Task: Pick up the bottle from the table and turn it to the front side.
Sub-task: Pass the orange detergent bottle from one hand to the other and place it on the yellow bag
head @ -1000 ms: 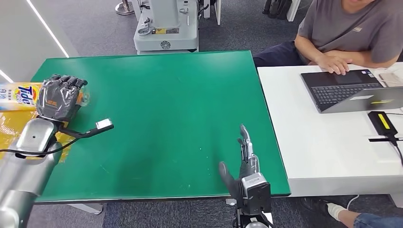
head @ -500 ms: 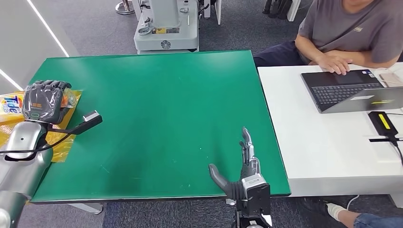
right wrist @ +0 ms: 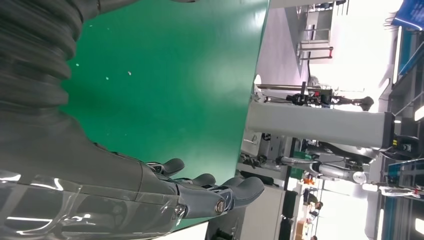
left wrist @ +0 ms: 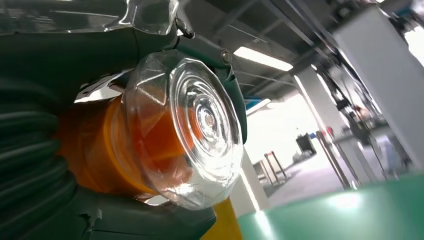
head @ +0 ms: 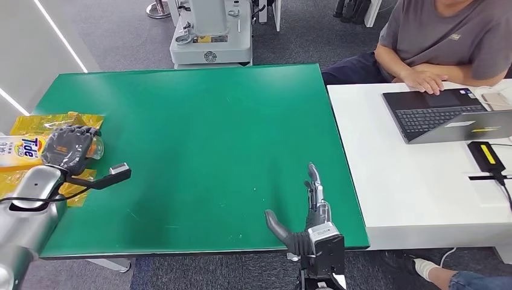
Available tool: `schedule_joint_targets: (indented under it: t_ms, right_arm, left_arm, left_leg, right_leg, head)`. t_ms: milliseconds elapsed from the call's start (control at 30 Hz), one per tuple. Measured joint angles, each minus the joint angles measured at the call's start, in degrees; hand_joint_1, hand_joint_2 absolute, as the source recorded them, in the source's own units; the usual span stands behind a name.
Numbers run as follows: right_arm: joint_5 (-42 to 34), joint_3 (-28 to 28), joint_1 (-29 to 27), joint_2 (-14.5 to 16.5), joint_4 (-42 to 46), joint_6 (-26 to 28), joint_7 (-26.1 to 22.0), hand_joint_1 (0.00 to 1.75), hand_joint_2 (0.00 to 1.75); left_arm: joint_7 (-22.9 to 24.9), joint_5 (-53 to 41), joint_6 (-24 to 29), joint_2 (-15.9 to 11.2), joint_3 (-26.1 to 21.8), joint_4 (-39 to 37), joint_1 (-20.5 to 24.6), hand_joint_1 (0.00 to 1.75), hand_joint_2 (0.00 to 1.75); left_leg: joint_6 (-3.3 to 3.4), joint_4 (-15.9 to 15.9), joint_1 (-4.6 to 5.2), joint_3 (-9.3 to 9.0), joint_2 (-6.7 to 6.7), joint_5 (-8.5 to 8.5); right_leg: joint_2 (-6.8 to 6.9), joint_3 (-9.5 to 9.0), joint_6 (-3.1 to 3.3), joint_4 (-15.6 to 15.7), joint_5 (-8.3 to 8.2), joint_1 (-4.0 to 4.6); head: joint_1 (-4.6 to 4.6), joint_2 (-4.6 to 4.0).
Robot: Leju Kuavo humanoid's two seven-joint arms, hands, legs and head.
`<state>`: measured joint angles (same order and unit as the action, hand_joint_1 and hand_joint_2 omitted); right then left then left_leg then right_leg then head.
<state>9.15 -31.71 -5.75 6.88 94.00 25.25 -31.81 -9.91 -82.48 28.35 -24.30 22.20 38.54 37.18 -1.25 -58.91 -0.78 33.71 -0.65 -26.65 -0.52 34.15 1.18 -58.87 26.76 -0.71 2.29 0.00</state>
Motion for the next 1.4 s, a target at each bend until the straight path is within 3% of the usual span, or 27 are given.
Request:
schedule_joint_targets:
  t_ms: [200, 400, 933, 967, 1067, 1100, 1267, 1400]
  right_arm:
    - [0.63, 0.00, -0.54, 0.00, 0.65, 0.36, 0.62, 0.00, 1.75]
    - [1.90, 0.00, -1.12, 0.00, 1.35, 0.93, 1.78, 0.00, 1.75]
    - [1.53, -0.37, -1.97, -1.20, 1.72, 2.02, 2.31, 0.00, 1.75]
    - [1.39, -0.50, -1.96, -1.31, 1.59, 2.12, 2.23, 0.00, 1.75]
    - [1.12, -0.91, -1.96, -1.53, 1.31, 2.38, 2.08, 0.00, 1.75]
    - [1.07, -1.01, -1.95, -1.58, 1.22, 2.44, 2.07, 0.00, 1.75]
    - [0.47, -1.58, -1.90, -2.03, 0.47, 2.90, 1.91, 0.00, 1.75]
    - [-0.10, -1.97, -1.84, -2.29, -0.25, 3.05, 1.66, 0.00, 1.75]
  left_arm:
    - [-2.81, 0.77, 0.09, 1.58, 0.66, -7.77, -0.02, 1.75, 1.75]
    - [-2.13, 2.43, 1.31, 3.84, 0.73, -13.02, -0.20, 1.75, 1.75]
    - [-1.74, 3.47, 4.10, 8.26, 0.72, -17.76, -1.45, 1.71, 1.75]
    - [-1.74, 3.43, 4.34, 8.35, 0.71, -17.87, -1.48, 1.58, 1.75]
    - [-1.14, 3.41, 5.07, 8.50, 0.49, -18.08, -1.57, 0.30, 1.75]
    - [-0.51, 3.41, 4.97, 8.55, 0.35, -18.15, -1.59, 0.00, 1.75]
    - [3.39, 3.76, 0.09, 8.86, -0.66, -18.67, -1.11, 0.00, 1.75]
    - [4.41, 3.85, -0.49, 8.77, -1.47, -18.69, -1.02, 0.00, 1.75]
  left_leg:
    - [0.00, 0.00, 0.00, 0.01, 0.01, 0.00]
    - [0.00, 0.00, 0.00, 0.03, 0.01, 0.00]
    - [0.00, 0.00, 0.00, 0.05, 0.03, 0.00]
    - [0.00, 0.00, 0.00, 0.05, 0.04, 0.00]
    - [0.00, 0.00, 0.00, 0.05, 0.04, 0.00]
    - [0.00, 0.00, 0.00, 0.04, 0.04, 0.00]
    - [0.00, 0.01, 0.00, 0.02, 0.05, 0.00]
    - [-0.01, 0.02, 0.00, -0.03, 0.04, 0.00]
  right_leg:
    - [0.01, 0.01, 0.00, 0.00, 0.00, 0.00]
    - [0.01, 0.01, 0.00, 0.00, 0.00, 0.00]
    - [0.03, 0.01, 0.00, 0.00, 0.00, 0.00]
    - [0.04, 0.01, 0.00, 0.00, 0.00, 0.00]
    - [0.04, 0.01, 0.00, 0.00, 0.00, 0.00]
    - [0.04, 0.01, 0.00, 0.00, 0.00, 0.00]
    - [0.06, -0.04, 0.00, 0.00, 0.00, 0.00]
    - [0.06, -0.08, 0.00, 0.00, 0.00, 0.00]
  head:
    - [-0.01, 0.00]
    - [-0.01, 0.00]
    - [-0.01, 0.00]
    - [-0.01, 0.00]
    - [-0.01, 0.00]
    - [-0.01, 0.00]
    - [-0.02, 0.00]
    - [-0.01, 0.00]
